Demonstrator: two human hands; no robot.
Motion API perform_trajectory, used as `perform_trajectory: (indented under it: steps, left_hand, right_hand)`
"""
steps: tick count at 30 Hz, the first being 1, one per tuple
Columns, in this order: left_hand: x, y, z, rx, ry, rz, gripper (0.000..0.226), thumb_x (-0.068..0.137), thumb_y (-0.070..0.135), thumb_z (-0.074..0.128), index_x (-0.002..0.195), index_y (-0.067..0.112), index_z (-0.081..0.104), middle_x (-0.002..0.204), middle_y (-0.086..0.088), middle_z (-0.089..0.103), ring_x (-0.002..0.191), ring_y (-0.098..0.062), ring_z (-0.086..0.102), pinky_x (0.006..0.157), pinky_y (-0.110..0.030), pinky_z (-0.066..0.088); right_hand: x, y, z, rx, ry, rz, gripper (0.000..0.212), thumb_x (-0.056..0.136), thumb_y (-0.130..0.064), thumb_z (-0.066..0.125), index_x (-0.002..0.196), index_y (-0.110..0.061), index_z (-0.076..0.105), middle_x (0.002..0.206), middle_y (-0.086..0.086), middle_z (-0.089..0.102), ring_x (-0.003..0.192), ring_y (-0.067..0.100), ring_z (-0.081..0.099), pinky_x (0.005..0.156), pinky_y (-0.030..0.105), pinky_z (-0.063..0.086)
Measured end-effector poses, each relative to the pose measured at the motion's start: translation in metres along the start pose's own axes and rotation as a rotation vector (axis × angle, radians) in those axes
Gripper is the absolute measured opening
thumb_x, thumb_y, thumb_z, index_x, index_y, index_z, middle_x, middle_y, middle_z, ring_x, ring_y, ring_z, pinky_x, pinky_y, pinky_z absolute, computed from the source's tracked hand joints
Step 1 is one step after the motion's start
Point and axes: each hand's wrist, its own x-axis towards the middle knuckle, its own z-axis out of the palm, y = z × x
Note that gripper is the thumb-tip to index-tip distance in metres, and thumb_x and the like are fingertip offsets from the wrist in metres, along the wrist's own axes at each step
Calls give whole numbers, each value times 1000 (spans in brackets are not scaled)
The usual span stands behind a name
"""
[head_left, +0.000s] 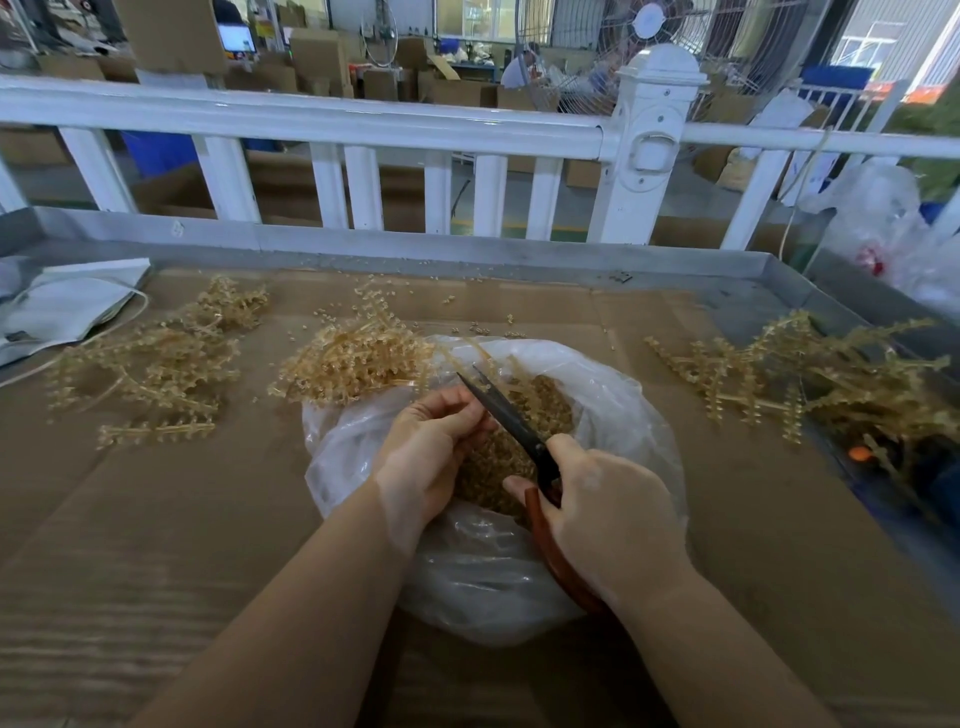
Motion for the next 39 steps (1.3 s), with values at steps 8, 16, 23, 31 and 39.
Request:
perform_trajectory:
  steps: [8, 16, 23, 31, 39]
  left_hand:
    - [1, -1, 0, -30, 7, -14, 28, 86, -13, 50, 67, 7, 57, 61, -3, 66, 54, -11, 61, 59, -18, 54]
    - [2, 0, -4, 3, -36, -35, 20, 88, -8, 50, 76, 6, 58, 64, -2, 63, 59, -10, 61, 62, -18, 52]
    - [1, 0, -4, 17, -48, -30, 19, 89, -8, 50, 77, 6, 57, 60, -1, 62, 55, -9, 61, 60, -18, 52]
    - [0, -1, -2, 13, -36, -33, 24, 88, -9, 50, 72, 6, 57, 60, -2, 63, 54, -9, 61, 60, -18, 53]
    - [0, -2, -3, -20, -34, -50, 22, 88, -9, 52, 72, 6, 58, 61, -5, 64, 55, -11, 61, 57, -18, 53]
  right_hand:
    - [0, 1, 0, 15, -4, -7, 45, 87, -68, 30, 94, -28, 50, 70, -11, 54, 63, 8, 53, 57, 19, 38]
    - [2, 1, -3, 140, -27, -5, 37, 89, -65, 39, 90, -29, 48, 65, -13, 47, 61, 5, 50, 57, 18, 39]
    - [5, 3, -10, 154, -88, -17, 39, 89, -66, 36, 87, -28, 46, 63, -11, 47, 61, 5, 50, 58, 19, 40]
    - [6, 3, -11, 132, -98, -16, 39, 90, -65, 35, 86, -27, 43, 64, -10, 47, 62, 8, 53, 60, 21, 44]
    - [5, 4, -7, 145, -76, -2, 44, 91, -64, 35, 97, -24, 53, 72, -9, 56, 66, 9, 58, 65, 22, 50]
